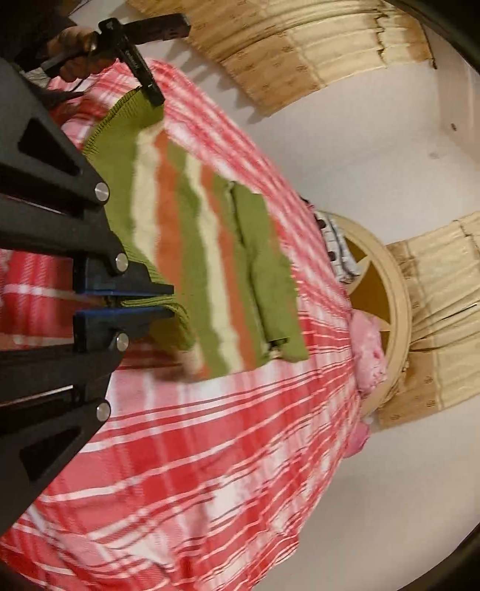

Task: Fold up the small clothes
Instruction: 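Lift the hem with both grippers and fold it toward the collar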

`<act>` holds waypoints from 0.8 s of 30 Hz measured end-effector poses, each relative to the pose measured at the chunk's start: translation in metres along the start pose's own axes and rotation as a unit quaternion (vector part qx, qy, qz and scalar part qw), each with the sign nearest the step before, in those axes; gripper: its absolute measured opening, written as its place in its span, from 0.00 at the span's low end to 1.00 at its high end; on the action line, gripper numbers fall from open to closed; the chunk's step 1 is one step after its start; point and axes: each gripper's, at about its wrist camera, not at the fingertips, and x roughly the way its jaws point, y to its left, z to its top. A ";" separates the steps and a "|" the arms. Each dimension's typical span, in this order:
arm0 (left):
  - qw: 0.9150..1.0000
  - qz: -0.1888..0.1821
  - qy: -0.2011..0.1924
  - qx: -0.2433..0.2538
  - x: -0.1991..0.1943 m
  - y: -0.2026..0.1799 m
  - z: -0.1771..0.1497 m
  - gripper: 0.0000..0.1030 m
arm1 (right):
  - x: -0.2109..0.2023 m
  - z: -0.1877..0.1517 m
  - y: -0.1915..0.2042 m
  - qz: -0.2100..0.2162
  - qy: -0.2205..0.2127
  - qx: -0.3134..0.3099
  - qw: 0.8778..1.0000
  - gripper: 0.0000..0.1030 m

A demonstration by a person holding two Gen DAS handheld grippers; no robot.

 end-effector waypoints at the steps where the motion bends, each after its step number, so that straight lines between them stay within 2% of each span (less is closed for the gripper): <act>1: 1.000 -0.002 -0.006 0.002 0.001 0.000 0.006 0.05 | 0.001 0.005 0.001 0.001 -0.006 -0.001 1.000 0.03; 8: 0.999 -0.017 -0.033 0.016 0.022 -0.002 0.052 0.02 | 0.018 0.049 0.001 0.009 -0.029 -0.010 0.999 0.03; 12: 0.998 -0.014 -0.059 0.024 0.033 0.002 0.085 0.02 | 0.033 0.082 -0.002 0.019 -0.043 -0.003 0.999 0.03; 16: 0.997 -0.010 -0.066 0.029 0.053 0.007 0.110 0.02 | 0.052 0.113 -0.005 0.030 -0.048 0.007 0.998 0.03; 19: 0.998 -0.006 -0.054 0.036 0.061 0.013 0.114 0.03 | 0.072 0.134 -0.002 0.030 -0.049 0.002 0.998 0.03; 21: 0.999 0.005 -0.026 0.044 0.063 0.017 0.106 0.03 | 0.082 0.140 -0.001 0.029 -0.043 0.003 0.999 0.03; 23: 0.998 0.014 0.003 0.059 0.061 0.018 0.090 0.09 | 0.087 0.141 0.000 0.028 -0.036 -0.002 0.999 0.03; 24: 0.997 0.026 0.026 0.074 0.061 0.017 0.077 0.26 | 0.088 0.139 0.002 0.024 -0.036 -0.009 0.999 0.03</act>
